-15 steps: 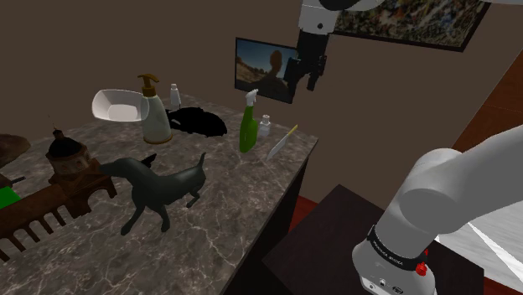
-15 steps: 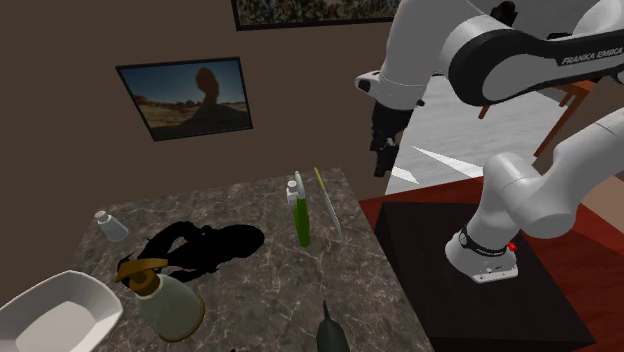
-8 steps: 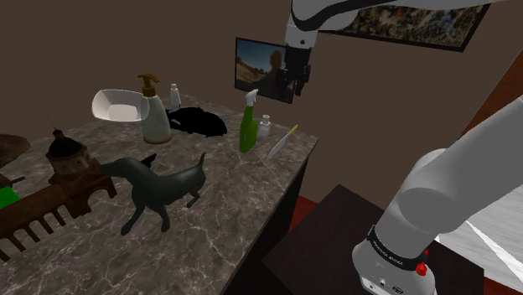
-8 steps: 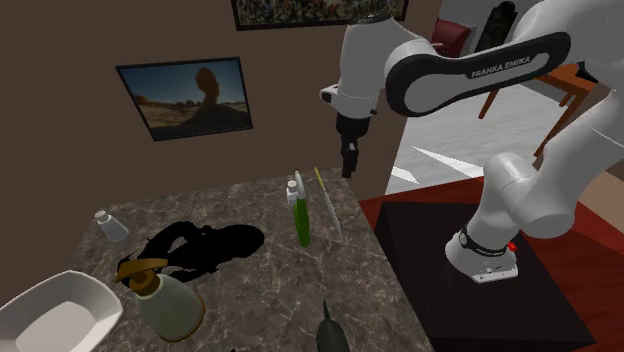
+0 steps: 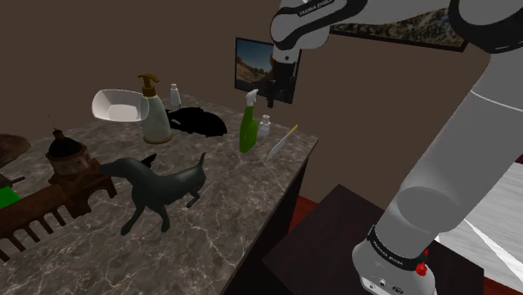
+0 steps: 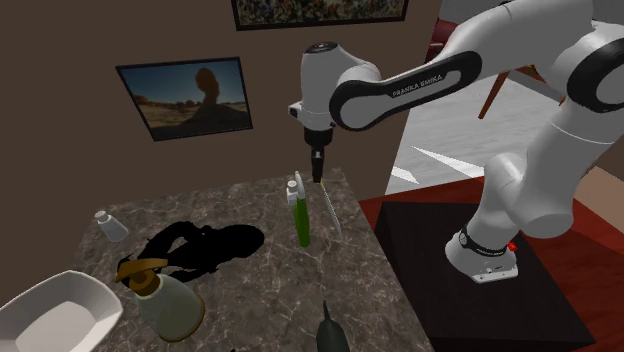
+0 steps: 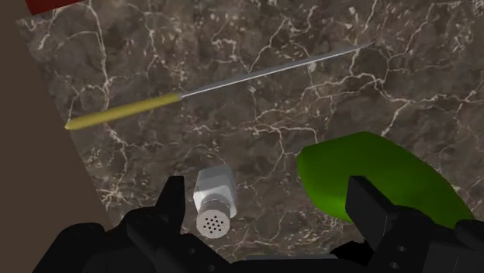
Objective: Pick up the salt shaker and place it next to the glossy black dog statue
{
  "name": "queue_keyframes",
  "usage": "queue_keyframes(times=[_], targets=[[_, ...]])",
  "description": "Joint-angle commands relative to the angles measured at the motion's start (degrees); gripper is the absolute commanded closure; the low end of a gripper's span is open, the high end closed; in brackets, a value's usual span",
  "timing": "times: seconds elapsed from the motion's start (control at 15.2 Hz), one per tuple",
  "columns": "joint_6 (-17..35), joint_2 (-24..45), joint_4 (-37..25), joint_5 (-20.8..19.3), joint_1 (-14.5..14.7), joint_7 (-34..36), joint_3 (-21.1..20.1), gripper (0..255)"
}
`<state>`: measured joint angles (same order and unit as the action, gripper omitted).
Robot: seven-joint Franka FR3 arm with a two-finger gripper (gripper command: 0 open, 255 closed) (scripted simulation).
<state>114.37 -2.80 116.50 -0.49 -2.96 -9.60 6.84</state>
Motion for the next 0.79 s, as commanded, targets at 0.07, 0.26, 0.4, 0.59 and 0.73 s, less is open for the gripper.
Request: queue_keyframes(times=[0.07, 0.26, 0.4, 0.59, 0.73], targets=[[1.0, 7.4, -5.8, 1.3, -0.5, -2.2, 0.6, 0], [1.4, 14.3, -11.5, 2.7, -1.4, -4.5, 1.0, 0], [1.3, 18.1, -15.0, 3.4, -2.0, -5.6, 1.0, 0], [3.4, 18.8, -13.7, 3.5, -2.1, -5.7, 0.9, 0], [4.8, 19.3, -12.8, 3.6, -2.1, -5.8, 0.9, 0]])
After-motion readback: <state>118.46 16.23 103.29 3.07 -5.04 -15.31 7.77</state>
